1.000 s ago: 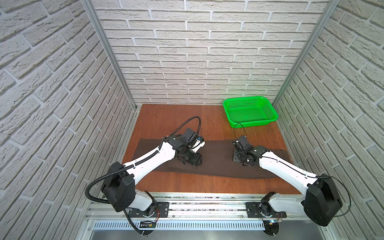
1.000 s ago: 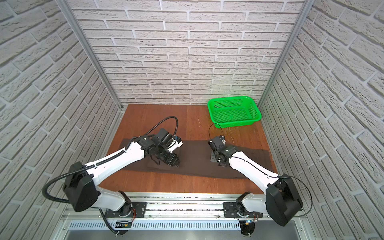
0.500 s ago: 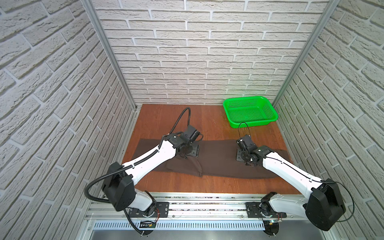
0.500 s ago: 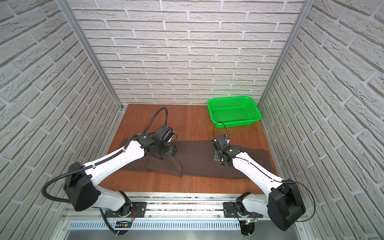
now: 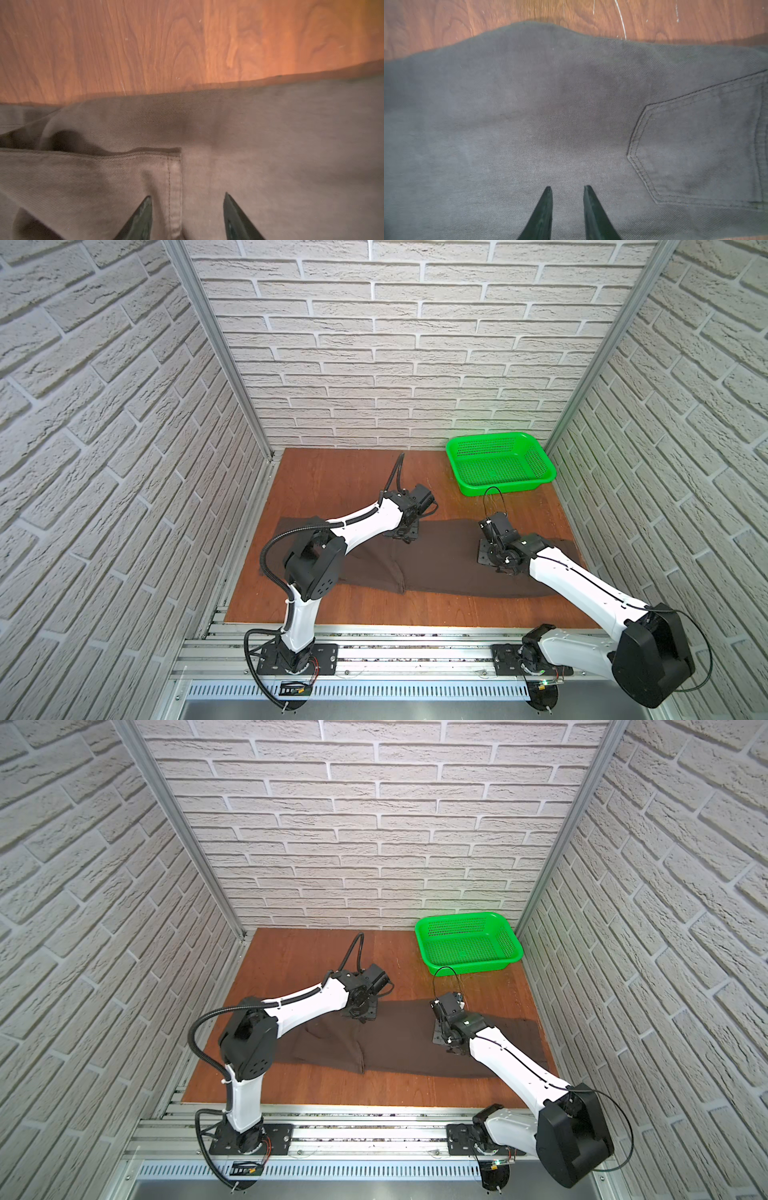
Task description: Fold and stack the trousers
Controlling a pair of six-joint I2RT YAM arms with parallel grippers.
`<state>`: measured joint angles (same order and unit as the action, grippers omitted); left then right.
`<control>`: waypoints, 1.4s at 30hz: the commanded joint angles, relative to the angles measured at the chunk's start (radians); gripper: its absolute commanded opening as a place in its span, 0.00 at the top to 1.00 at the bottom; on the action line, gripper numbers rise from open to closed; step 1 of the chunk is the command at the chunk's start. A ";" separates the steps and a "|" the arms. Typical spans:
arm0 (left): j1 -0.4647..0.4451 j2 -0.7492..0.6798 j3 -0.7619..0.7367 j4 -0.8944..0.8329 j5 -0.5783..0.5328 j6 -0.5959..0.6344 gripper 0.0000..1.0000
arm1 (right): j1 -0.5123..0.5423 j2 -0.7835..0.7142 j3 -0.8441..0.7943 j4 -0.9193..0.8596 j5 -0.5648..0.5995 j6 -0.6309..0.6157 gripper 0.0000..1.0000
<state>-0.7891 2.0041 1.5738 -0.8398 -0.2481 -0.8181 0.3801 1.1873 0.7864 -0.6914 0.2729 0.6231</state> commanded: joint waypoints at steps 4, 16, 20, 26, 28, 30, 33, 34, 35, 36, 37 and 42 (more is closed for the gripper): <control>0.028 0.063 0.009 -0.054 -0.002 -0.056 0.49 | -0.038 -0.041 -0.029 0.015 -0.016 -0.030 0.72; 0.063 0.114 -0.029 0.039 0.063 -0.026 0.59 | -0.057 -0.048 -0.052 0.029 -0.040 -0.033 0.72; 0.069 0.133 -0.023 0.037 0.069 -0.022 0.74 | -0.058 -0.055 -0.055 0.026 -0.042 -0.033 0.72; 0.066 0.097 -0.015 0.008 0.036 0.001 1.00 | -0.060 -0.067 -0.052 0.019 -0.042 -0.035 0.72; 0.046 0.069 0.010 -0.011 0.009 0.028 1.00 | -0.063 -0.070 -0.051 0.017 -0.042 -0.036 0.72; 0.010 0.034 0.055 -0.033 -0.014 0.077 1.00 | -0.064 -0.072 -0.050 0.015 -0.040 -0.035 0.71; -0.057 -0.001 0.146 -0.061 -0.026 0.135 1.00 | -0.070 -0.080 -0.042 0.010 -0.033 -0.038 0.72; -0.076 -0.002 0.185 -0.068 -0.018 0.151 1.00 | -0.071 -0.082 -0.040 0.008 -0.029 -0.039 0.72; -0.096 0.003 0.219 -0.072 -0.007 0.161 1.00 | -0.074 -0.086 -0.036 0.003 -0.025 -0.040 0.72; -0.108 0.015 0.249 -0.077 0.005 0.164 1.00 | -0.078 -0.090 -0.034 0.002 -0.022 -0.043 0.72; -0.121 0.035 0.282 -0.085 0.025 0.164 1.00 | -0.082 -0.093 -0.030 -0.002 -0.019 -0.046 0.72; -0.146 0.167 0.396 -0.096 0.085 0.138 1.00 | -0.114 -0.114 -0.022 -0.018 -0.019 -0.063 0.71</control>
<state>-0.9432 2.0895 1.9392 -0.8944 -0.1936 -0.6846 0.2821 1.1004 0.7406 -0.6949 0.2356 0.5827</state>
